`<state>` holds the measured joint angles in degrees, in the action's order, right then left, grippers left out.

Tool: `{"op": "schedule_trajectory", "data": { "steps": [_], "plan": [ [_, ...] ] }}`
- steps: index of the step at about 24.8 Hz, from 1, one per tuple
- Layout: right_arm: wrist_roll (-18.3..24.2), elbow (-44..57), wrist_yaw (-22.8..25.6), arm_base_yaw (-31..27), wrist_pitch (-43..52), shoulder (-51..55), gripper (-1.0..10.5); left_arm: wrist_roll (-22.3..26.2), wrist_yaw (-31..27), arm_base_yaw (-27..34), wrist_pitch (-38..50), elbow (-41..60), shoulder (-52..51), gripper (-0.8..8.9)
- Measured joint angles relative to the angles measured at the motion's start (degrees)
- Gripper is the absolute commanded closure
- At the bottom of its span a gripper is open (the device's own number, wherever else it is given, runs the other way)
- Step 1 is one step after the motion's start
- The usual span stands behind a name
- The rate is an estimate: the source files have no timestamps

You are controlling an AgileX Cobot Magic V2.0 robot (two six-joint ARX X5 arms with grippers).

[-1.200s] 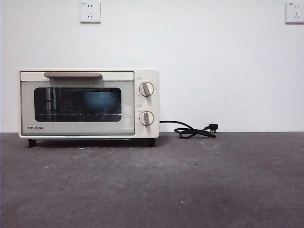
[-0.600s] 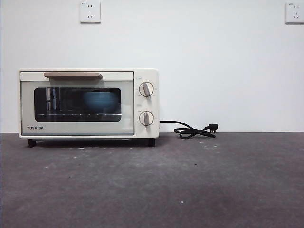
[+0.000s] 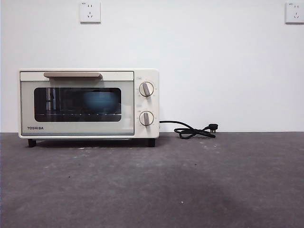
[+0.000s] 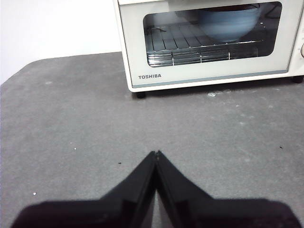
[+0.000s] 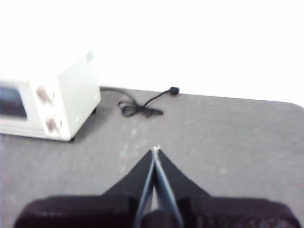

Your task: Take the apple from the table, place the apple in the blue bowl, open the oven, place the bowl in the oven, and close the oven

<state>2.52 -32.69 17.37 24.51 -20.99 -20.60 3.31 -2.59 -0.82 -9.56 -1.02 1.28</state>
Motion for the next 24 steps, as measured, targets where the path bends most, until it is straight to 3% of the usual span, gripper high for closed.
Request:
{"op": "schedule_trajectory", "data": {
  "steps": [3,7,15,19,24],
  "plan": [
    [0.0,9.4,-6.2,-4.6,6.9,2.5,9.5,0.0,0.0,0.0,0.0,0.0,0.0,8.17],
    [-3.3,21.0,-14.7,-10.9,17.0,6.6,9.5,0.0,0.0,0.0,0.0,0.0,0.0,8.18],
    [-10.3,31.4,-15.9,-21.7,21.4,14.4,9.5,0.0,0.0,0.0,0.0,0.0,0.0,8.18],
    [-8.5,31.4,-15.2,-24.3,19.6,16.2,9.5,0.0,0.0,0.0,0.0,0.0,0.0,8.17],
    [-1.6,31.4,-15.1,-24.5,12.1,18.9,9.5,0.0,0.0,0.0,0.0,0.0,0.0,8.17]
  ]
}}
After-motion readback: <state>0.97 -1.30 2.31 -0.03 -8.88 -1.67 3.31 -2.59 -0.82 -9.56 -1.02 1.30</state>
